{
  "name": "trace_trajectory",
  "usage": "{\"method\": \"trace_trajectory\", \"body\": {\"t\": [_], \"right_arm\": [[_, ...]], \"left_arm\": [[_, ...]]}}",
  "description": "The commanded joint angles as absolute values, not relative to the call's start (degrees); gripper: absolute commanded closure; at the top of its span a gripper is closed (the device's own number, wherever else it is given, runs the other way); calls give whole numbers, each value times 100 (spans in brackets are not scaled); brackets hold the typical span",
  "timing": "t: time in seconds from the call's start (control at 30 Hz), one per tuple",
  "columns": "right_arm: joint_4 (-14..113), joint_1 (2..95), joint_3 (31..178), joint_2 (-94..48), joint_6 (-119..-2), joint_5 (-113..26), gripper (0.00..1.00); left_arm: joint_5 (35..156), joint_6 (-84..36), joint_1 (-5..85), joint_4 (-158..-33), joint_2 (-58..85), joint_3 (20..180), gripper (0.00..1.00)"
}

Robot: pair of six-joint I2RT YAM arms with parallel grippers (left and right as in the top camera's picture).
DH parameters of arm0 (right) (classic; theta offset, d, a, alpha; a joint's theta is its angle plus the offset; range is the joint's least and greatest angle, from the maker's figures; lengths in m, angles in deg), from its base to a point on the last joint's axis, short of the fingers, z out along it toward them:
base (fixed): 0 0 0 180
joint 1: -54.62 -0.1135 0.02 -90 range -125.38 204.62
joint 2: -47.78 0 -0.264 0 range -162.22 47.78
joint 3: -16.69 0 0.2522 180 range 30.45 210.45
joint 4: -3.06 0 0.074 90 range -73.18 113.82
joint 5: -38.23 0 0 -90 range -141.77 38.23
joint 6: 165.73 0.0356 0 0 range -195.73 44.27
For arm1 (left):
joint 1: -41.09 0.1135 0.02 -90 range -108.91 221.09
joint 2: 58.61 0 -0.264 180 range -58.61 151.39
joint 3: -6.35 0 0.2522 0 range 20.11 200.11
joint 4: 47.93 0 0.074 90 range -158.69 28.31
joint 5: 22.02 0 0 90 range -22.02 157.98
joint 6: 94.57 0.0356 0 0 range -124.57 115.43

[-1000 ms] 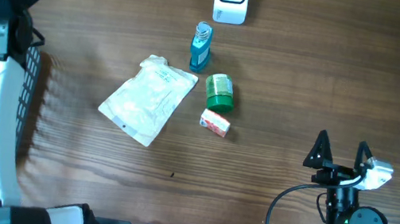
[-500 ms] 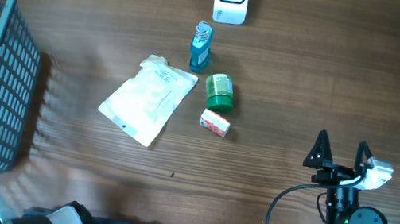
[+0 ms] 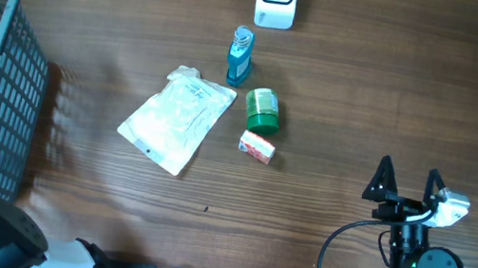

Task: Scan the item barcode
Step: 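Reach the left gripper into the basket and grasp the black-red packet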

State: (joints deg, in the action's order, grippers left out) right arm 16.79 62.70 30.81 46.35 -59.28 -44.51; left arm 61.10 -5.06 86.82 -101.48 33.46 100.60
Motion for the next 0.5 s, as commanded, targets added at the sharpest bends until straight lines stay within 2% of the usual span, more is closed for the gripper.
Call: {"method": "trace_trajectory", "body": {"t": [0.0,0.1,0.47], "right_arm": [[1644,6278,3076,4640,-5906,-4492,0],[1644,6278,3076,4640,-5904,-4492,0],[1646,6278,3076,4640,-5904,-4492,0]], "left_arm": [[6648,476,8938,-10087,3770,10030,0],[7120,574,9023,-9829,4205,10016,0],[7118,576,9023,-8874,4996,9964,0]]}}
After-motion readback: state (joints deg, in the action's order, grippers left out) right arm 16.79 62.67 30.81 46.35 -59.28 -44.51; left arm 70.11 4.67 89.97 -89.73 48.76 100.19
